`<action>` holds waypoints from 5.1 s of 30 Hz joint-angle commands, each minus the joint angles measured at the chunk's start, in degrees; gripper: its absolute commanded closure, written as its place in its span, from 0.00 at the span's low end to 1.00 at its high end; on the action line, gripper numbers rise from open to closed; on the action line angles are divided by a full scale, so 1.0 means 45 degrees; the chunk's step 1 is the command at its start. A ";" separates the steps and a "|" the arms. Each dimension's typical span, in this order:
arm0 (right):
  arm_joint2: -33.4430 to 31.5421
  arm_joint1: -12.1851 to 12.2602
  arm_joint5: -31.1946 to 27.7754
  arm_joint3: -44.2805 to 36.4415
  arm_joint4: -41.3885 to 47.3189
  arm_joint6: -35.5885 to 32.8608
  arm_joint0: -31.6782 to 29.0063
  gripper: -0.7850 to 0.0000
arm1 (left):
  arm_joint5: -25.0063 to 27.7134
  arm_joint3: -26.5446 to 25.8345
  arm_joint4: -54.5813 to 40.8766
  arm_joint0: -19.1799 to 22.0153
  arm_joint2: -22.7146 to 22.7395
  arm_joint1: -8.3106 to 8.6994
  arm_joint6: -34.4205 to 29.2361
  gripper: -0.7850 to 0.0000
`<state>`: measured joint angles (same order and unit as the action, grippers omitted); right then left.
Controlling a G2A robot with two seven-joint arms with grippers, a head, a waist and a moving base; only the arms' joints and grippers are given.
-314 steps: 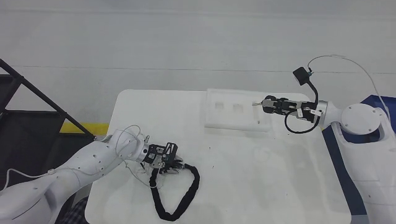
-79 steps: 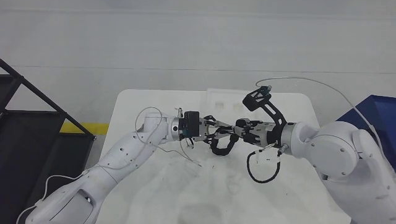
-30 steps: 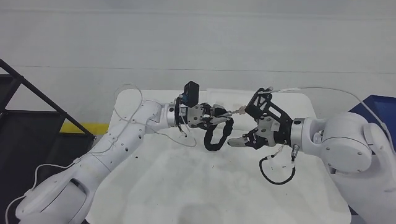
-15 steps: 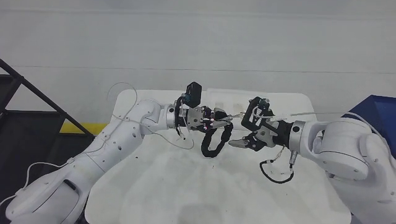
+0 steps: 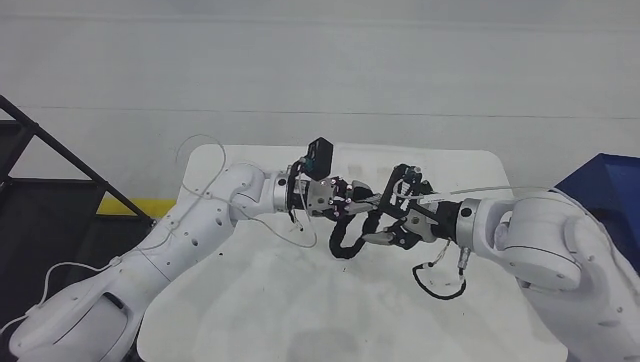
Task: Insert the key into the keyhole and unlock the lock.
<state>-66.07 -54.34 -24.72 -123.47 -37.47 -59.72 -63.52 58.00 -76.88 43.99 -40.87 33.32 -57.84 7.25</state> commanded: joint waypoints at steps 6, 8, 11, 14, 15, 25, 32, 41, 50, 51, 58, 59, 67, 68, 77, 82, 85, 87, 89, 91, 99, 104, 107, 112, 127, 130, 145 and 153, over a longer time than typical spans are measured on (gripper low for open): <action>0.0159 0.0022 -0.0089 0.0059 0.0225 -0.0286 0.0103 0.00 | 0.0000 -0.0063 0.0581 0.0017 0.0092 -0.0021 0.0390 1.00; 0.0212 0.0027 -0.0152 0.0094 0.0334 -0.0359 0.0153 0.00 | 0.0000 -0.0084 0.0797 0.0012 0.0112 -0.0031 0.0543 1.00; 0.0243 0.0035 -0.0199 0.0158 0.0390 -0.0373 0.0230 0.00 | 0.0000 -0.0086 0.1124 0.0012 0.0124 -0.0043 0.0768 1.00; 0.0163 0.0062 -0.0458 0.0207 0.0257 -0.0351 0.0349 0.00 | 0.0000 -0.0037 0.1384 -0.0008 0.0106 -0.0039 0.0982 1.00; 0.0123 0.0078 -0.0637 0.0208 0.0170 -0.0344 0.0374 0.00 | 0.0000 -0.0016 0.1457 -0.0007 0.0110 -0.0028 0.1064 1.00; -0.0426 0.0314 -0.3282 -0.0642 -0.2459 0.0721 0.0046 0.00 | 0.0000 -0.0198 0.1582 0.0233 -0.0340 0.0395 0.1184 1.00; -0.0549 0.0406 -0.3795 -0.1290 -0.4545 0.1846 -0.0608 0.55 | 0.0000 -0.0287 0.1061 0.0607 -0.0986 0.0730 0.1067 1.00; -0.0128 0.0428 -0.3692 -0.1559 -0.6355 0.2179 -0.0926 0.61 | 0.0000 -0.0246 0.0631 0.1008 -0.1674 0.0990 0.1243 1.00; 0.0322 0.0395 -0.3361 -0.1645 -0.7677 0.2291 -0.0973 0.67 | 0.0000 -0.0226 0.0467 0.1332 -0.2153 0.1160 0.1568 1.00; 0.0316 0.0392 -0.3308 -0.1673 -0.7712 0.2364 -0.0996 0.76 | 0.0000 -0.0223 0.0449 0.1359 -0.2190 0.1175 0.1617 1.00; 0.0097 0.0402 -0.3103 -0.1646 -0.7273 0.2629 -0.1218 1.00 | 0.0000 -0.0229 0.0486 0.1538 -0.2468 0.1238 0.1835 1.00; 0.0052 0.0403 -0.3073 -0.1614 -0.7112 0.2643 -0.1245 1.00 | 0.0000 -0.0218 0.0491 0.1563 -0.2502 0.1243 0.1870 1.00; -0.0315 0.0396 -0.2645 -0.1127 -0.4649 0.2494 -0.1253 1.00 | 0.0000 -0.0183 0.0745 0.1704 -0.2651 0.1261 0.2182 1.00; -0.0341 0.0392 -0.2542 -0.1052 -0.4274 0.2430 -0.1231 1.00 | 0.0000 -0.0185 0.0805 0.1706 -0.2657 0.1260 0.2234 1.00; -0.0435 0.0333 -0.0920 -0.0287 -0.0807 0.1611 -0.0921 1.00 | 0.0000 -0.0313 0.2424 0.1660 -0.2366 0.1208 0.3137 1.00; -0.0360 0.0287 0.0290 0.0004 0.0769 0.1020 -0.0746 1.00 | -0.0046 -0.0344 0.3532 0.1490 -0.1980 0.1142 0.3602 1.00; -0.0326 0.0260 0.0820 0.0128 0.1621 0.0796 -0.0617 1.00 | -0.0102 -0.0406 0.4002 0.1325 -0.1760 0.1103 0.3855 1.00; -0.0310 0.0253 0.1057 0.0179 0.1900 0.0694 -0.0575 1.00 | -0.0068 -0.0418 0.4207 0.1231 -0.1625 0.1079 0.3950 1.00; -0.0326 0.0252 0.1243 0.0240 0.2044 0.0618 -0.0542 1.00 | -0.0031 -0.0408 0.4388 0.1151 -0.1499 0.1055 0.3979 1.00; -0.0349 0.0254 0.1344 0.0284 0.2151 0.0574 -0.0517 0.89 | -0.0015 -0.0361 0.4508 0.1064 -0.1377 0.1032 0.3960 1.00; -0.0660 0.0320 0.1301 0.0360 0.2231 0.0339 -0.0518 0.00 | -0.0138 -0.0143 0.4918 0.0772 -0.0991 0.0960 0.3090 1.00; -0.1153 0.0399 0.1135 0.0375 0.2363 0.0472 -0.0775 0.00 | -0.0459 0.0113 0.5100 0.0567 -0.0957 0.0866 0.1865 1.00; -0.1400 0.0442 0.1010 0.0379 0.2463 0.0563 -0.0954 0.00 | -0.0559 0.0204 0.5177 0.0502 -0.1046 0.0763 0.0951 1.00; -0.1587 0.0480 0.0800 0.0455 0.2625 0.0781 -0.1156 0.00 | -0.0817 0.0273 0.5280 0.0434 -0.1371 0.0481 -0.0605 1.00; -0.1233 0.0462 -0.0195 0.1842 0.3038 0.1432 -0.1012 0.00 | -0.0751 0.1995 0.4959 0.0578 -0.2148 -0.0662 -0.2033 0.00; -0.1026 0.0439 -0.0594 0.2295 0.3097 0.1509 -0.0795 0.00 | -0.0479 0.2216 0.4784 0.0751 -0.1925 -0.0758 -0.1543 0.00; -0.0234 0.0210 -0.4941 0.6636 0.4197 0.2614 0.2253 0.00 | 0.0000 0.1507 0.3717 0.3146 -0.0809 0.0190 0.0878 0.00; 0.0490 -0.0048 -0.6317 0.9120 0.4177 0.3097 0.4618 0.00 | 0.0000 0.2467 0.0593 0.5528 -0.2285 0.0562 0.0611 0.00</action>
<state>-64.26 -54.42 -52.45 -84.03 -18.70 -45.94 -44.20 58.00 -66.81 49.38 -17.69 24.38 -55.36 10.61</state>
